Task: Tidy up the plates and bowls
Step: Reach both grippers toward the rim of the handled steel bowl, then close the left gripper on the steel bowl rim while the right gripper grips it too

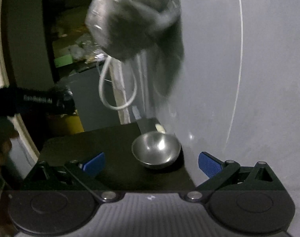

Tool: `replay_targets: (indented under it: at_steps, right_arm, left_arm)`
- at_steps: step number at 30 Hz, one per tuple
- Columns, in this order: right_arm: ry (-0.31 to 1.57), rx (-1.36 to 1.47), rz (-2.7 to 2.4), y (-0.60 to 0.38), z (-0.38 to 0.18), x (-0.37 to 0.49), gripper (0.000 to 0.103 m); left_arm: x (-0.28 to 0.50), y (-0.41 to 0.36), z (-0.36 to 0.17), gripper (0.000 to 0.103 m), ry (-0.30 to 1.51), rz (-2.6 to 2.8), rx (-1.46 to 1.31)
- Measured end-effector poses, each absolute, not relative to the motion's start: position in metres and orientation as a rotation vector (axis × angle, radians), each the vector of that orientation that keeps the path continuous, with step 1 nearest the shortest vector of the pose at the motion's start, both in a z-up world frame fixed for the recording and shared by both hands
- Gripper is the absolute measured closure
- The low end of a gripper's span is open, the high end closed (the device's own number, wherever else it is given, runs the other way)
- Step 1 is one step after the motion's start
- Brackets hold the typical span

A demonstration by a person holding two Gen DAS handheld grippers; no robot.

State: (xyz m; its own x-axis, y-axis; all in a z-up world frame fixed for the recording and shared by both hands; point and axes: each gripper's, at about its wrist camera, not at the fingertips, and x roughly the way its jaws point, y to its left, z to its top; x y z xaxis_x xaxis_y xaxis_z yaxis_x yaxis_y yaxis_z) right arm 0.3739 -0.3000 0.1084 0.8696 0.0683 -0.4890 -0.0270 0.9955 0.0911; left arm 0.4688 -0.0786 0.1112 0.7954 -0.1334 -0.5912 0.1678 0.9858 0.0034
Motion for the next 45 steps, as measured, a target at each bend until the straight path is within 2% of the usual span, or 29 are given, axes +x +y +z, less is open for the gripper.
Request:
replay_targets:
  at_steps: [9, 19, 23, 26, 30, 34, 42, 45]
  right_arm:
    - [0.589, 0.297, 0.02, -0.325, 0.035, 0.436, 0.009]
    - [0.642, 0.389, -0.045, -0.332, -0.008, 0.485, 0.02]
    - [0.634, 0.439, -0.025, -0.337, -0.017, 0.494, 0.02]
    - [0.629, 0.432, -0.031, -0.336, -0.021, 0.499, 0.021]
    - [0.636, 0.438, -0.037, -0.337, -0.027, 0.506, 0.029]
    - [0.627, 0.433, -0.035, -0.338, -0.028, 0.509, 0.038]
    - [0.641, 0.437, -0.012, -0.337, -0.03, 0.514, 0.049]
    - [0.645, 0.432, -0.007, -0.335, -0.03, 0.514, 0.057]
  left_arm:
    - [0.527, -0.115, 0.03, 0.001, 0.743, -0.23, 0.053]
    - [0.573, -0.133, -0.006, 0.001, 0.757, -0.221, 0.009]
    - [0.58, -0.137, -0.017, 0.007, 0.782, -0.233, -0.019]
    - [0.582, -0.14, -0.025, 0.017, 0.8, -0.244, -0.036]
    - [0.585, -0.145, -0.036, 0.031, 0.834, -0.268, -0.05]
    - [0.586, -0.148, -0.042, 0.056, 0.859, -0.296, -0.073]
    - [0.586, -0.146, -0.045, 0.081, 0.885, -0.357, -0.136]
    - [0.583, -0.147, -0.046, 0.084, 0.881, -0.37, -0.136]
